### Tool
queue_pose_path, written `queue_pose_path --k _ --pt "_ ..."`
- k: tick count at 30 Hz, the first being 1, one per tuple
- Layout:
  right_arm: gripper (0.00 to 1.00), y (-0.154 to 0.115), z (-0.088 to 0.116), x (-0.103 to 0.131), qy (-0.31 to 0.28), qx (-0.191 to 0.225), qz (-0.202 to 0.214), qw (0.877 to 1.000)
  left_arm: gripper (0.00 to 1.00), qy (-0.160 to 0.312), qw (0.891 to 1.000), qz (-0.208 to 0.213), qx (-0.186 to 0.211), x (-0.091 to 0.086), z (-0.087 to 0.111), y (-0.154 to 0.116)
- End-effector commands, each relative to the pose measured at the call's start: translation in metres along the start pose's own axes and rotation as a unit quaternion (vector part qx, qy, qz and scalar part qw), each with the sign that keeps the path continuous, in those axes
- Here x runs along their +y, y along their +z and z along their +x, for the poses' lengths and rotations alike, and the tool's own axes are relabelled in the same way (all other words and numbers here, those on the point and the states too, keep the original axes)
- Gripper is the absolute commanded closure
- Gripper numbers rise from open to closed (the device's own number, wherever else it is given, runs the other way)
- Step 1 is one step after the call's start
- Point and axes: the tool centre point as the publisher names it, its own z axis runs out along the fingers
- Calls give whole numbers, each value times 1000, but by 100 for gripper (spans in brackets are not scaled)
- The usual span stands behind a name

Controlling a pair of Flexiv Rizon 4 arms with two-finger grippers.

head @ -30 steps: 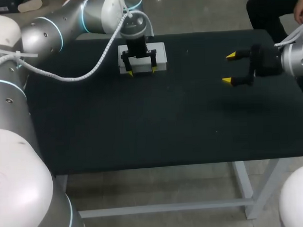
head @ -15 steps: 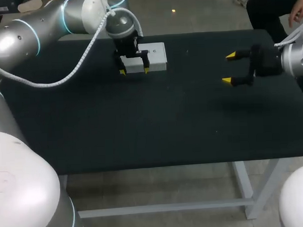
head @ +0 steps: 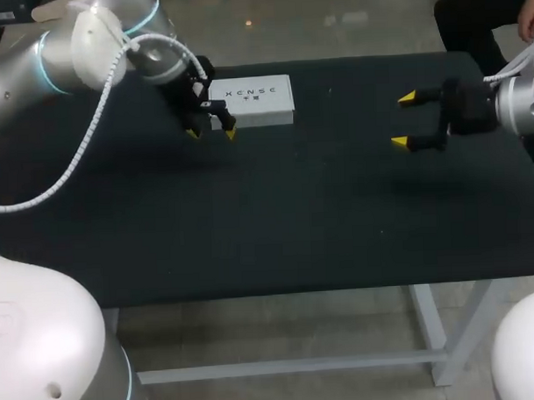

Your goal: Assemble the packaging by folding the flat box into shape, placing the metal phone stand inside, and closing the box properly

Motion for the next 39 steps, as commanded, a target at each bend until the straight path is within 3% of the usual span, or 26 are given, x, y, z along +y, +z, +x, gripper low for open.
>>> queue_pose_path --k 1,15,24,39 --pt "0 -1 0 -1 -1 2 -4 1000 0 17 981 191 4 32 -2 -7" --pt "0 -1 0 -1 -1 2 -4 1000 0 101 954 277 52 33 -25 -23" --pt "0 -1 0 -1 -1 2 -4 1000 0 161 940 282 104 25 -45 -35" --pt "0 -1 0 -1 -1 2 -4 1000 0 215 924 300 102 23 -61 -57"
